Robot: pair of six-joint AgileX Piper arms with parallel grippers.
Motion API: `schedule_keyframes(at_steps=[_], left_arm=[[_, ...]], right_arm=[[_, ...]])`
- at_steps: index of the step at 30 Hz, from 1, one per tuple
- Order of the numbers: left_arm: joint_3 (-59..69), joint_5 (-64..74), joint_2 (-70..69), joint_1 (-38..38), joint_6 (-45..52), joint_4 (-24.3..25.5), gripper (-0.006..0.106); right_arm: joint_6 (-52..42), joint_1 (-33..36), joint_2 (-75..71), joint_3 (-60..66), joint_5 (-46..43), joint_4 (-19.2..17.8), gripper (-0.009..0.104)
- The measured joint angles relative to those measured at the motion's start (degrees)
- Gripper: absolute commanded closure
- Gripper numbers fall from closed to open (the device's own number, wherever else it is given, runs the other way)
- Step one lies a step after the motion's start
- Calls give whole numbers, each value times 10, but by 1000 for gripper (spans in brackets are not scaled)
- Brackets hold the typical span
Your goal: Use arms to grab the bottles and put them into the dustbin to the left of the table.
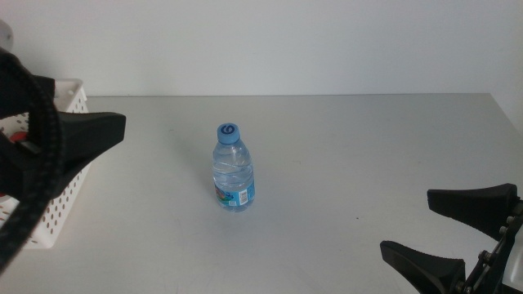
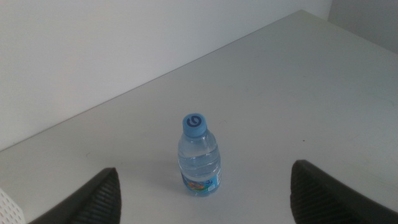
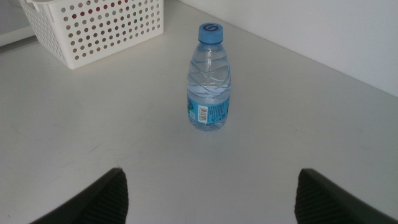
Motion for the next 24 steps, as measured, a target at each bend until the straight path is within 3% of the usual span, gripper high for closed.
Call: schedule_keyframes(at_steps=[13, 24], left_arm=[[0, -57, 5, 0, 4, 1, 7], [11, -182, 119, 0, 23, -2, 7]], right_arm=[[0, 0, 0, 0, 2, 0, 14], [0, 0, 0, 0, 2, 0, 14]])
